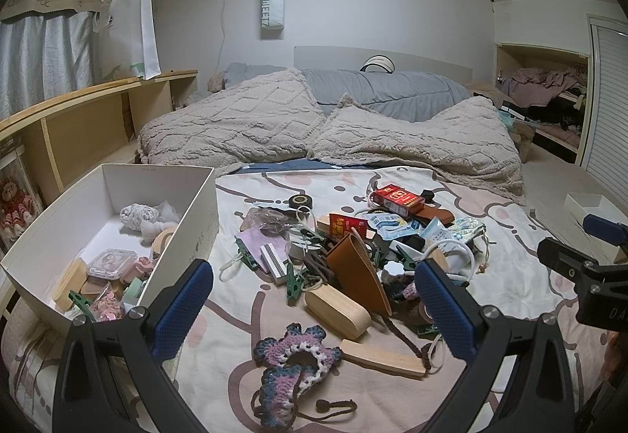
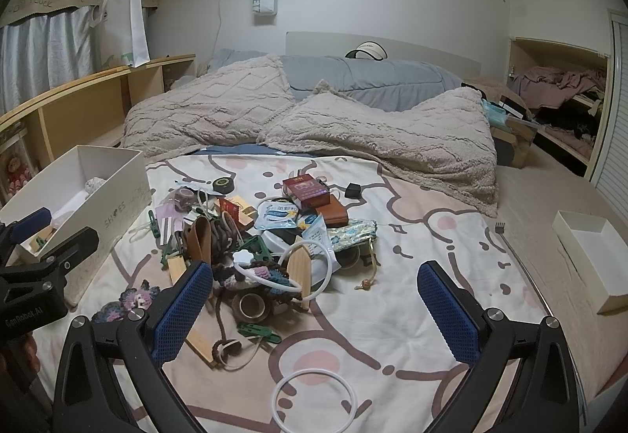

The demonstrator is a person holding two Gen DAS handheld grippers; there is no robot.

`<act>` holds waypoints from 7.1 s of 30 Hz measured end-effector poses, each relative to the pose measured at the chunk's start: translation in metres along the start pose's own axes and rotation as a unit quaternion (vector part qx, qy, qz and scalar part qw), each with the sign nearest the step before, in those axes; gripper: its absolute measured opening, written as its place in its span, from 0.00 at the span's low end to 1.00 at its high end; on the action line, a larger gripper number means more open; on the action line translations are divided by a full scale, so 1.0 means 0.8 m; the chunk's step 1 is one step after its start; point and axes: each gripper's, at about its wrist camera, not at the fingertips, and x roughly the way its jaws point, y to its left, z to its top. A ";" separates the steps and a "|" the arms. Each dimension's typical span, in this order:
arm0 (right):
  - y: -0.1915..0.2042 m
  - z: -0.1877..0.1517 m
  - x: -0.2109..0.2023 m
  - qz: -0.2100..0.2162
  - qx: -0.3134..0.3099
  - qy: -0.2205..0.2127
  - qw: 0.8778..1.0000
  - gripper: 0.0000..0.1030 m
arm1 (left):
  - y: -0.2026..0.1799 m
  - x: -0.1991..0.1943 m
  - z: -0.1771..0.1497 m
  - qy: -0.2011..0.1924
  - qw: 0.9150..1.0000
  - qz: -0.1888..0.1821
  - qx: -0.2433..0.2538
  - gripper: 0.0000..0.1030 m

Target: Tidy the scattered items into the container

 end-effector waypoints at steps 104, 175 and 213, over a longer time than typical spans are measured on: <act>-0.027 -0.172 0.079 -0.013 0.008 0.119 0.993 1.00 | 0.033 0.091 -0.123 0.192 0.980 -0.052 -0.029 0.44; -0.015 -0.162 0.091 -0.003 -0.004 0.120 0.993 0.82 | 0.009 0.083 -0.119 0.129 0.991 -0.035 0.009 0.38; -0.006 -0.072 0.044 0.085 0.030 0.056 0.994 0.82 | 0.058 0.005 -0.022 0.019 0.989 -0.121 -0.085 0.17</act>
